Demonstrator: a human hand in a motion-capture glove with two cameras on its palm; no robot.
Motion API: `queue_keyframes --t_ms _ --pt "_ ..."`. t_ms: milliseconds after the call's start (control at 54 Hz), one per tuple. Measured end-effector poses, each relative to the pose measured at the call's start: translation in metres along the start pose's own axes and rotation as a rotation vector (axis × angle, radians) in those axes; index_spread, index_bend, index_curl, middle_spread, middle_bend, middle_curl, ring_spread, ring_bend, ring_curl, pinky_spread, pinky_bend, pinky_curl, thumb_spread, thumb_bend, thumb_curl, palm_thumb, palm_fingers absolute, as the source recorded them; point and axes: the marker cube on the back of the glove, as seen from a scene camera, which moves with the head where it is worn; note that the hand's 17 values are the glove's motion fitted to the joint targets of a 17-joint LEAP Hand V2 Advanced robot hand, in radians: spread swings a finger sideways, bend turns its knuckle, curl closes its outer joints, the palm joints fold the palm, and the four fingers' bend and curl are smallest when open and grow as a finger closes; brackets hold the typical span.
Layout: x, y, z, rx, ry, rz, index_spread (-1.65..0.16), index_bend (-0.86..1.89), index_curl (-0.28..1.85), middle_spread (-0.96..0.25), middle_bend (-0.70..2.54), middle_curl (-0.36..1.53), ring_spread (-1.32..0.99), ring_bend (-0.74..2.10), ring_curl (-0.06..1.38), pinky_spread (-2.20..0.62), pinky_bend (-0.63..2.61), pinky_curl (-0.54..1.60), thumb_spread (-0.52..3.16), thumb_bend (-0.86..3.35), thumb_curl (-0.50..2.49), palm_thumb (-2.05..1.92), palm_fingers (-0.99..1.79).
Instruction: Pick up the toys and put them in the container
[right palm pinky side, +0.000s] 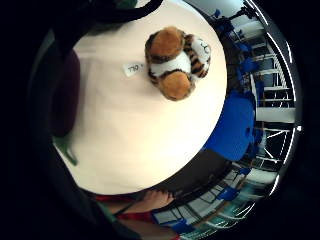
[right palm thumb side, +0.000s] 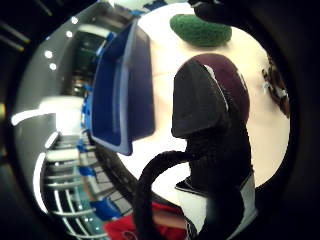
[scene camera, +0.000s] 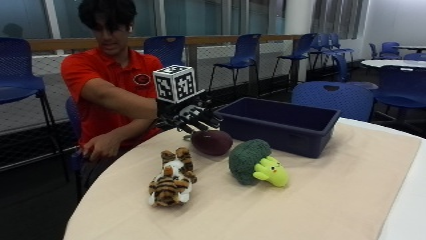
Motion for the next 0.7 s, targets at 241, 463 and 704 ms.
queue_keyframes --t_ms 241,463,704 --pt "0.006 0.006 -0.001 0.012 -0.036 -0.001 -0.30 0.17 0.11 -0.16 0.19 0.12 -0.18 0.21 0.08 -0.03 0.61 0.22 1.25 -0.01 0.02 -0.03 0.10" --pt "0.013 0.007 -0.002 0.022 -0.026 0.002 -0.35 0.17 0.17 -0.18 0.19 0.18 -0.21 0.23 0.13 -0.03 0.63 0.26 1.51 -0.02 0.06 -0.05 0.06" --pt "0.035 -0.010 -0.011 0.063 0.134 0.036 -0.36 0.19 0.23 -0.18 0.19 0.23 -0.21 0.23 0.17 -0.03 0.64 0.28 1.50 -0.05 0.08 -0.08 0.02"
